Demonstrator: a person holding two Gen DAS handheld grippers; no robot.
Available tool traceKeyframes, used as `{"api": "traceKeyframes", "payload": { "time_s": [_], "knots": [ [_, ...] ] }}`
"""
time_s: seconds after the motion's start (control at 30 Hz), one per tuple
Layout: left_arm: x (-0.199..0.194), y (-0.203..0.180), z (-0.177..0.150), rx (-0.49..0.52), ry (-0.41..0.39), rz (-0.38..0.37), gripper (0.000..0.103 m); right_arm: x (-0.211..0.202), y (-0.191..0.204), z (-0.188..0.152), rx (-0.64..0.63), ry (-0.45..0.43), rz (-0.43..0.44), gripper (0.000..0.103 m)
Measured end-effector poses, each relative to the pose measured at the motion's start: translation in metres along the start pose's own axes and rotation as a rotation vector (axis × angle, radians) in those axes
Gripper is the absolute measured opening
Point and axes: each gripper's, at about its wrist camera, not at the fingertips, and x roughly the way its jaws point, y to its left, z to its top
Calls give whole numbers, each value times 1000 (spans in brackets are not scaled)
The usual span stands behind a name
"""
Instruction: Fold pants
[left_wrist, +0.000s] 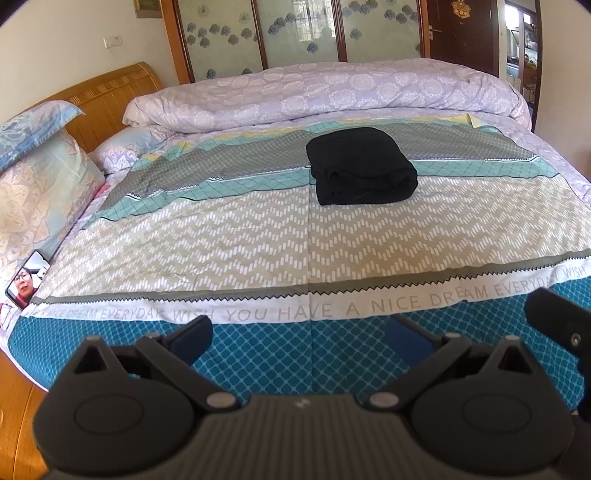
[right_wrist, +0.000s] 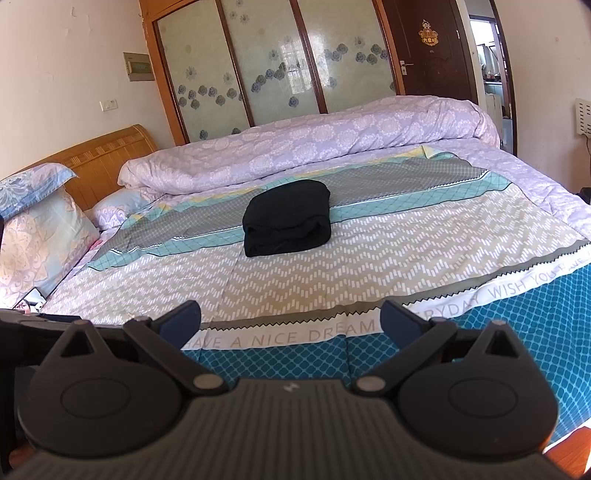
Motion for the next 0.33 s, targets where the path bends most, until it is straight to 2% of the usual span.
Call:
{"api": "traceKeyframes", "payload": {
  "time_s": [0.33],
  "knots": [
    [1, -4, -2, 19, -6, -26, 103, 1, -1, -2, -2, -7, 13, 103]
  ]
}}
